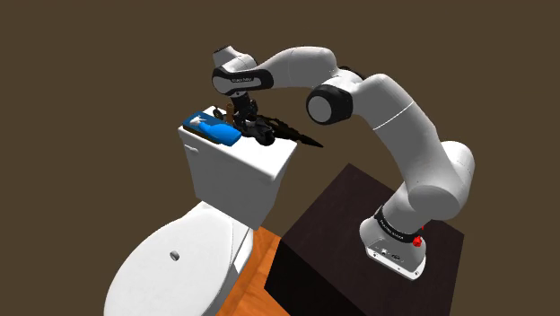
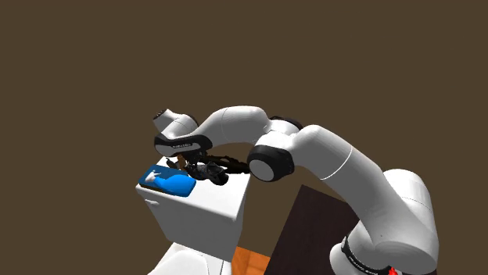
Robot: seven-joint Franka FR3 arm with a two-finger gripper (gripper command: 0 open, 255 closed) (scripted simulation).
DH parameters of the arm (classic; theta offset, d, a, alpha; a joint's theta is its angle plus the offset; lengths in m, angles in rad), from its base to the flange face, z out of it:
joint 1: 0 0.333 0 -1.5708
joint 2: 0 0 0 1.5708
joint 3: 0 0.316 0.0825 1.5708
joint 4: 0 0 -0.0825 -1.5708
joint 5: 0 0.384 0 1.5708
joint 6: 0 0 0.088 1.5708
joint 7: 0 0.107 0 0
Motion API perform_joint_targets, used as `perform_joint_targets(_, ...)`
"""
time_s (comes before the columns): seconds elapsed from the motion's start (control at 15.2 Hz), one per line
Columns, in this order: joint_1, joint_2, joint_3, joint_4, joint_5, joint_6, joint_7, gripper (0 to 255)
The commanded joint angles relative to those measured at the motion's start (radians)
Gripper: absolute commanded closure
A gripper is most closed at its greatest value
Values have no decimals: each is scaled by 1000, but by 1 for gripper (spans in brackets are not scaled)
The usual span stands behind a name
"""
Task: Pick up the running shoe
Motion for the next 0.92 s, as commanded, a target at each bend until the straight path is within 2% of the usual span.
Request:
perform_joint_targets(0.0, 0, 1, 0, 0, 0, 0, 0, 255)
perform_joint_targets(0.4, 0, 7, 0, 9, 0, -3, -1, 255)
perform_joint_targets(0.86, 1, -45, 0, 9, 1, -54, -10, 255)
